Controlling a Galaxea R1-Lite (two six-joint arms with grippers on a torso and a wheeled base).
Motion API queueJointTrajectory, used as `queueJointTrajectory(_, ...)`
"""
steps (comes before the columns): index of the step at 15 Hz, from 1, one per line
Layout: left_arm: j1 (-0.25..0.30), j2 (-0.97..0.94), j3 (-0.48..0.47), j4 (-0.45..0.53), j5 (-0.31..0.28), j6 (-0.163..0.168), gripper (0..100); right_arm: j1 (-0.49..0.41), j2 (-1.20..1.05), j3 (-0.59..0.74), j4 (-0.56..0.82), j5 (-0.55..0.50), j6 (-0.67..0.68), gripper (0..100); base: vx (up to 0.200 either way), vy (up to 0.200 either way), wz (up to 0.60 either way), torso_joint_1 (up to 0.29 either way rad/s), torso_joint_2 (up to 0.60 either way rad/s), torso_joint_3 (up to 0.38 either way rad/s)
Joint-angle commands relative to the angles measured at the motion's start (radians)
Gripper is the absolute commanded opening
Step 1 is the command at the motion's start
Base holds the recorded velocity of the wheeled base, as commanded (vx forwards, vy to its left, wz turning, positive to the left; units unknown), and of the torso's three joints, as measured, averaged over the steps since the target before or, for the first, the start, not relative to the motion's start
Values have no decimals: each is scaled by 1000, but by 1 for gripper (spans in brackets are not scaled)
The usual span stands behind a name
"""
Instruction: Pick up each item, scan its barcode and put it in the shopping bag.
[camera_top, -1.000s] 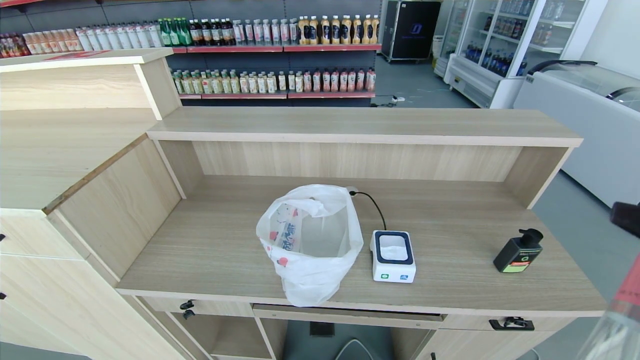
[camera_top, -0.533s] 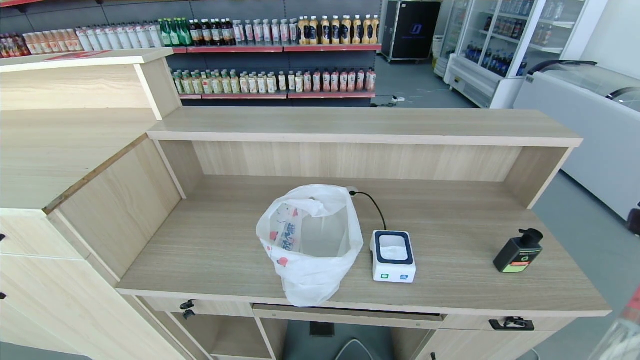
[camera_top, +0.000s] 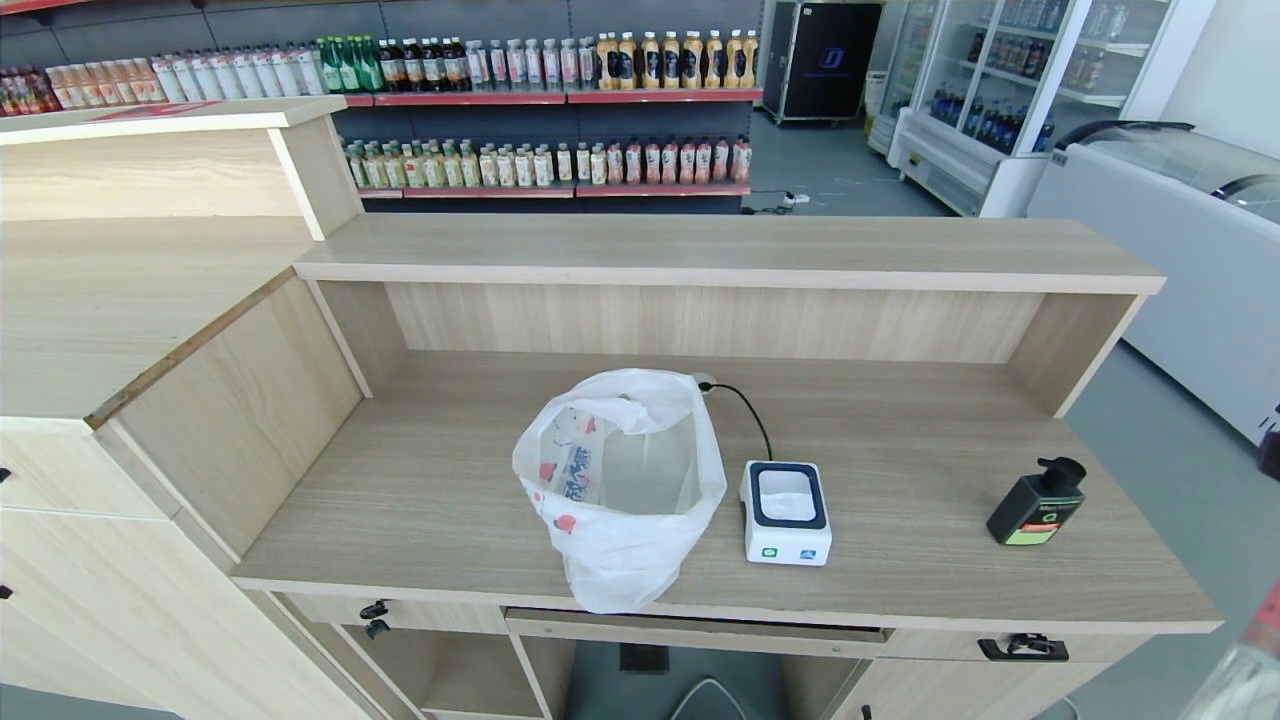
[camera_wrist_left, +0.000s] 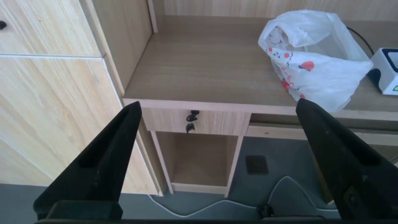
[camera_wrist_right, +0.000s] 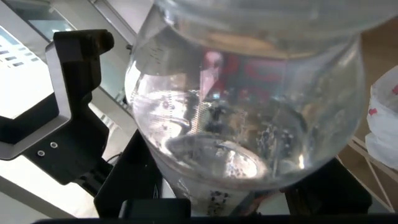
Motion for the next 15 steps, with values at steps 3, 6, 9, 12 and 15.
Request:
queueJointTrajectory(3, 0, 0, 0, 0, 0, 0, 100, -88, 33, 15, 15, -10, -132, 0, 0, 0, 0, 0, 0, 0)
queueJointTrajectory(6, 0, 0, 0, 0, 0, 0, 100, -246, 139, 20, 84, -128, -485, 0, 0, 0, 0, 0, 0, 0)
queueJointTrajectory(9, 0, 0, 0, 0, 0, 0, 100, -364, 248, 50, 61, -340, -713, 0, 0, 0, 0, 0, 0, 0)
queueJointTrajectory(12, 0, 0, 0, 0, 0, 0, 100, -509, 392, 152, -151, -367, -888, 0, 0, 0, 0, 0, 0, 0)
queueJointTrajectory(15, 0, 0, 0, 0, 0, 0, 100, -623, 458, 141, -114, -361, -1213, 0, 0, 0, 0, 0, 0, 0)
